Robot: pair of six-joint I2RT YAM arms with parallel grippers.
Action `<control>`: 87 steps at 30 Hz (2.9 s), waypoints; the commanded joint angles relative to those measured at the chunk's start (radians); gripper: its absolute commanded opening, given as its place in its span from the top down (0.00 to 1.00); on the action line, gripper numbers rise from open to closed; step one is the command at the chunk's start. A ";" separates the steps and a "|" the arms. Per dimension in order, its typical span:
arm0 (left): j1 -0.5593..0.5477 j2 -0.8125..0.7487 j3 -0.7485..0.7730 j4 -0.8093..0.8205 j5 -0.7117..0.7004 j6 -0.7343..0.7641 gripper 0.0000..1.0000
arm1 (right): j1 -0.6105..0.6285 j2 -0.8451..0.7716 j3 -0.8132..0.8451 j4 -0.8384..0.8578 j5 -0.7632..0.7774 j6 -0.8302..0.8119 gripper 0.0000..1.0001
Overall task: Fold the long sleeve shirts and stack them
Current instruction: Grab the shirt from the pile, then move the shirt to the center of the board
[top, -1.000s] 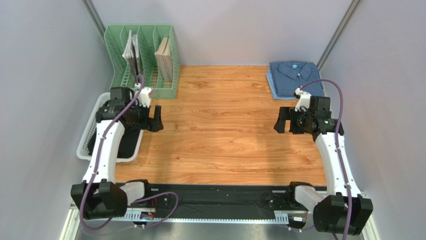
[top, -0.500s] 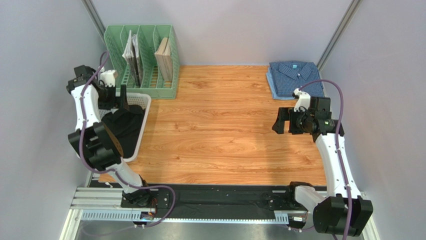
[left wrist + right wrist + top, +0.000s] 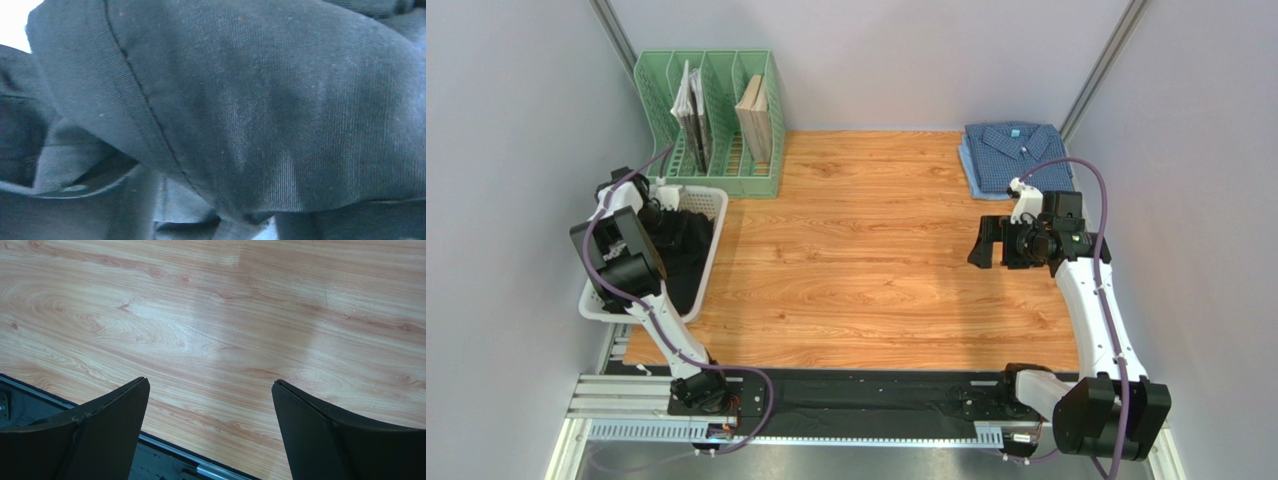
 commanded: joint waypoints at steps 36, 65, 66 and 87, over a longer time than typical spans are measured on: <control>-0.977 -0.450 0.633 -0.328 0.376 -0.161 0.16 | -0.005 0.030 0.102 -0.021 -0.043 -0.019 0.00; 0.022 -0.171 -0.178 0.135 -0.005 0.117 0.33 | -0.005 0.030 0.099 -0.049 -0.084 -0.039 0.00; 0.021 -0.175 -0.171 0.123 0.000 0.113 0.47 | -0.004 0.034 0.100 -0.047 -0.084 -0.039 0.00; -0.586 -0.513 1.051 -0.157 0.497 -0.439 1.00 | -0.007 0.036 0.094 -0.038 -0.090 -0.040 0.00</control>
